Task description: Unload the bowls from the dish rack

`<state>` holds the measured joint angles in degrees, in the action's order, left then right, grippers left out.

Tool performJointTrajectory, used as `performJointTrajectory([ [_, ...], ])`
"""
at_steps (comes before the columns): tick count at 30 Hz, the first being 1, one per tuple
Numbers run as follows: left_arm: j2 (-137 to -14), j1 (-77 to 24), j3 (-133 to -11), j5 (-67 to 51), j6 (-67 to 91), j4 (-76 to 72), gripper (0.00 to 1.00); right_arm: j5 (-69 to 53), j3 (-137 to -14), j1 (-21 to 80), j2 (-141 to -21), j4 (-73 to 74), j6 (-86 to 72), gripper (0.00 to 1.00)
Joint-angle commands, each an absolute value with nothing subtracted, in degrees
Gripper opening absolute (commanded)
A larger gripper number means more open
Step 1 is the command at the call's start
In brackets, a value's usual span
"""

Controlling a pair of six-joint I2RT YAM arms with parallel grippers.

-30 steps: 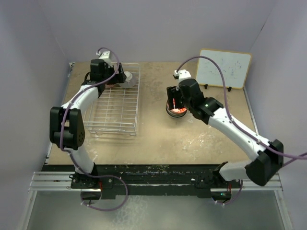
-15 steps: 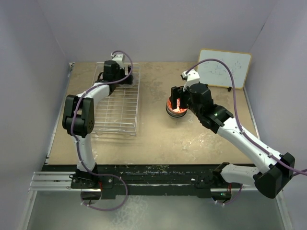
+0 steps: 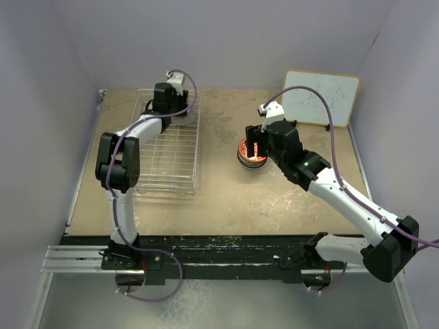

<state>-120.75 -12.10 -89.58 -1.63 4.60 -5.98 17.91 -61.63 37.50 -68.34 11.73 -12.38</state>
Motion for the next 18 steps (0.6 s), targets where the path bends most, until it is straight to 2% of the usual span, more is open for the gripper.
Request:
performJointTrajectory([
  [1, -120.8, -12.0, -90.9, -0.4, 3.3, -4.4, 0.44, 20.1, -61.8, 37.6, -68.9, 9.9, -11.7, 0.75],
  [5, -119.1, -12.0, -90.2, 0.0, 3.7, -4.4, 0.13, 20.1, -61.6, 37.6, -68.9, 10.1, -12.1, 0.74],
  [7, -118.0, -12.0, -90.2, 0.0, 4.0, -4.3, 0.05, 20.1, -61.4, 37.7, -68.5, 10.1, -12.3, 0.74],
  [10, -115.5, -12.0, -90.6, 0.4, 4.5, -4.1, 0.0, 19.7, -60.9, 37.6, -67.9, 10.1, -12.6, 0.74],
  [18, -109.0, -12.0, -93.0, 1.1, 4.5, -1.6, 0.0, 18.5, -60.5, 37.6, -66.6, 10.5, -13.7, 0.74],
])
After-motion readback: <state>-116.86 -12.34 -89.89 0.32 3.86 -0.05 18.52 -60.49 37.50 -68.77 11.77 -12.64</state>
